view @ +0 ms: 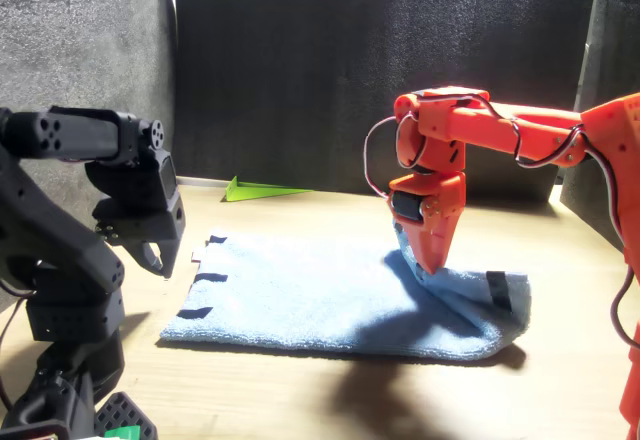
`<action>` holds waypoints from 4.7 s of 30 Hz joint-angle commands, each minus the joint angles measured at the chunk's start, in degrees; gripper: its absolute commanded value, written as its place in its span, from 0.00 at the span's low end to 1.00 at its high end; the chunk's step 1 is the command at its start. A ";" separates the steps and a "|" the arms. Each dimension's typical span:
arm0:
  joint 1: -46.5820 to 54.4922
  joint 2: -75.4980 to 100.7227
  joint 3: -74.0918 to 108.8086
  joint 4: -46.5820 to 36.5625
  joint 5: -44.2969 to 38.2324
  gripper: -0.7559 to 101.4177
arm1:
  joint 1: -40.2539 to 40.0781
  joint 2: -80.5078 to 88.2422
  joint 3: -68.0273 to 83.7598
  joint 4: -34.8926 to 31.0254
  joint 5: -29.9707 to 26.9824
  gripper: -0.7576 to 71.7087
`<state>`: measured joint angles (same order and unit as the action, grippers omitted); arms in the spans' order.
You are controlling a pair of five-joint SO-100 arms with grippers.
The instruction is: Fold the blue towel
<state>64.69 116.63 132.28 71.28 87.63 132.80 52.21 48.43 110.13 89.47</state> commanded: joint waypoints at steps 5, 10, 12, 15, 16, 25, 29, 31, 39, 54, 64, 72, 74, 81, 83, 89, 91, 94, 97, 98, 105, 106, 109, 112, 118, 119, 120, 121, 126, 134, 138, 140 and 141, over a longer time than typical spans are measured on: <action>0.09 0.79 0.00 -0.09 1.23 0.00 | 0.62 0.26 -3.34 1.14 -1.67 0.01; 0.26 1.05 0.09 -0.09 1.23 0.00 | 2.64 0.00 -4.39 1.14 -4.31 0.01; 0.26 1.05 0.09 -0.09 1.23 0.00 | 3.16 0.00 -4.75 1.14 -4.92 0.01; 0.26 1.05 0.09 -0.09 1.23 0.00 | 3.60 -0.18 -5.45 1.14 -5.54 0.01; 0.26 1.05 0.09 -0.18 1.23 0.00 | 3.78 -0.26 -5.62 1.14 -5.80 0.01; 0.35 1.49 0.53 -0.35 1.32 0.00 | 8.00 -5.19 -7.21 1.14 -8.88 0.01; 0.44 1.49 0.53 -0.35 1.32 0.00 | 9.93 -8.00 -7.56 1.14 -9.67 0.01; 0.53 1.49 0.53 -0.35 1.32 0.00 | 10.46 -8.79 -7.56 1.14 -10.90 0.01; 0.62 1.58 0.62 -0.44 1.49 0.00 | 11.95 -8.26 -7.91 1.23 -15.73 0.25; 0.88 1.67 0.88 -0.62 0.53 0.07 | 10.63 10.37 -7.65 1.32 -17.58 0.25; -5.01 -17.49 -13.18 2.20 3.25 0.09 | -7.73 18.72 3.96 1.23 -16.08 0.24; -7.38 -22.06 -22.24 4.83 2.20 0.15 | -5.54 18.46 6.50 1.14 -16.52 0.22; -7.03 -22.76 -23.64 5.63 1.93 0.16 | -5.01 18.19 6.50 1.14 -16.44 0.22; -6.59 -26.46 -25.22 6.06 0.00 0.19 | -4.66 18.11 6.86 1.14 -16.44 0.21; -7.12 -26.89 -24.96 6.06 -1.23 0.19 | -4.66 18.02 7.12 1.14 -16.44 0.21; -9.40 -27.42 -22.85 5.54 -2.64 0.20 | -4.66 17.58 7.47 1.14 -16.44 0.21; -10.37 -28.39 -23.20 5.54 -3.08 0.20 | -4.66 17.40 7.47 1.05 -16.44 0.21; -11.51 -29.79 -23.73 5.63 -4.04 0.20 | -4.57 17.31 7.56 1.05 -16.44 0.20; -11.95 -29.88 -23.64 5.98 -4.83 0.21 | -4.57 17.75 7.82 1.14 -16.52 0.20; -12.22 -29.88 -23.47 6.06 -5.10 0.21 | -4.57 18.02 8.00 1.14 -16.52 0.20; -13.18 -30.67 -23.55 7.03 -8.44 0.22 | -5.45 20.74 9.49 1.14 -16.61 0.18; -13.18 -30.41 -23.29 7.03 -8.79 0.22 | -5.71 21.53 10.02 1.14 -16.70 0.18; -13.54 -30.23 -23.12 6.94 -9.40 0.18 | -6.86 24.17 11.69 1.14 -16.96 0.17; -14.15 -29.88 -23.03 6.42 -9.84 0.06 | -8.00 27.07 13.27 1.14 -17.23 0.16; -16.17 -25.22 -19.60 3.78 -10.81 0.00 | -10.11 31.03 15.73 1.14 -17.49 0.16; -16.08 -24.61 -19.42 3.69 -10.72 0.00 | -10.20 31.20 16.08 1.14 -17.49 0.16; -15.73 -24.35 -19.51 3.78 -10.55 0.00 | -10.20 31.20 16.52 1.14 -17.49 0.15; -15.47 -24.17 -19.60 3.87 -10.02 0.00 | -10.20 31.29 16.88 1.14 -17.49 0.15; -12.13 -28.39 -22.50 5.71 -10.20 0.17 | -9.40 30.76 17.40 1.14 -17.49 0.14; -7.82 -27.16 -22.32 5.36 -11.51 0.25 | -7.56 28.48 16.70 1.14 -16.88 0.12; -7.73 -29.00 -23.91 5.63 -12.57 0.26 | -6.94 27.69 16.08 1.14 -16.44 0.10; -8.61 -30.06 -24.17 5.45 -13.18 0.26 | -6.94 27.69 15.91 1.14 -16.44 0.10; -9.14 -30.32 -24.26 5.27 -13.27 0.26 | -7.03 27.77 15.91 1.14 -16.44 0.10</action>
<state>56.25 85.96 110.04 76.03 74.53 124.54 78.40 65.21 110.65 72.33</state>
